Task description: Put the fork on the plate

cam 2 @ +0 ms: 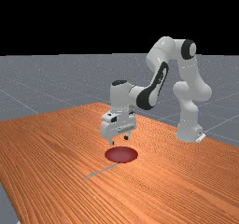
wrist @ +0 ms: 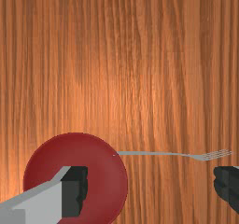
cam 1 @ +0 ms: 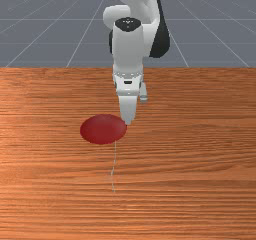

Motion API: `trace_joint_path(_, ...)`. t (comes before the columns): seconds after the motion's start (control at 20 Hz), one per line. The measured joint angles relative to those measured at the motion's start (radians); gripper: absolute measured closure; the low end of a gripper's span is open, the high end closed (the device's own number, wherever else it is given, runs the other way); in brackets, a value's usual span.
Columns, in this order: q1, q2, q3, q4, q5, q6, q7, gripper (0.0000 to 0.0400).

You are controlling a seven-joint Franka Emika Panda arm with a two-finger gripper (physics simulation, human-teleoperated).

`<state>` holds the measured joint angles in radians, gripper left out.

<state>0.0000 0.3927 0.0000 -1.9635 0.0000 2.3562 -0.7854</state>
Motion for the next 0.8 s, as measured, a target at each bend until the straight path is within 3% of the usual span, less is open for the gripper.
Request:
trace_joint_path(0.05, 0.000, 0.000, 0.000, 0.000, 0.000, 0.000, 0.000, 0.0151)
trace_joint_path(0.15, 0.000, -0.004, -0.004, -0.004, 0.014, -0.005, 0.031, 0.0056)
trace_joint_path(0.25, -0.001, -0.005, -0.006, -0.006, 0.019, -0.007, 0.043, 0.0021)
trace_joint_path(0.3, 0.004, -0.059, -0.028, -0.075, 0.056, -0.043, 0.173, 0.0168)
trace_joint_path(0.35, 0.000, -0.093, -0.051, -0.108, 0.097, -0.085, 0.305, 0.0258)
trace_joint_path(0.4, -0.006, -0.110, -0.073, -0.119, 0.143, -0.123, 0.442, 0.0313)
trace_joint_path(0.5, -0.015, -0.118, -0.106, -0.124, 0.249, -0.177, 0.724, 0.0367)
trace_joint_path(0.65, -0.026, -0.125, -0.135, -0.143, 0.411, -0.194, 1.054, 0.0393)
trace_joint_path(0.8, -0.033, -0.127, -0.139, -0.154, 0.470, -0.184, 1.130, 0.0398)
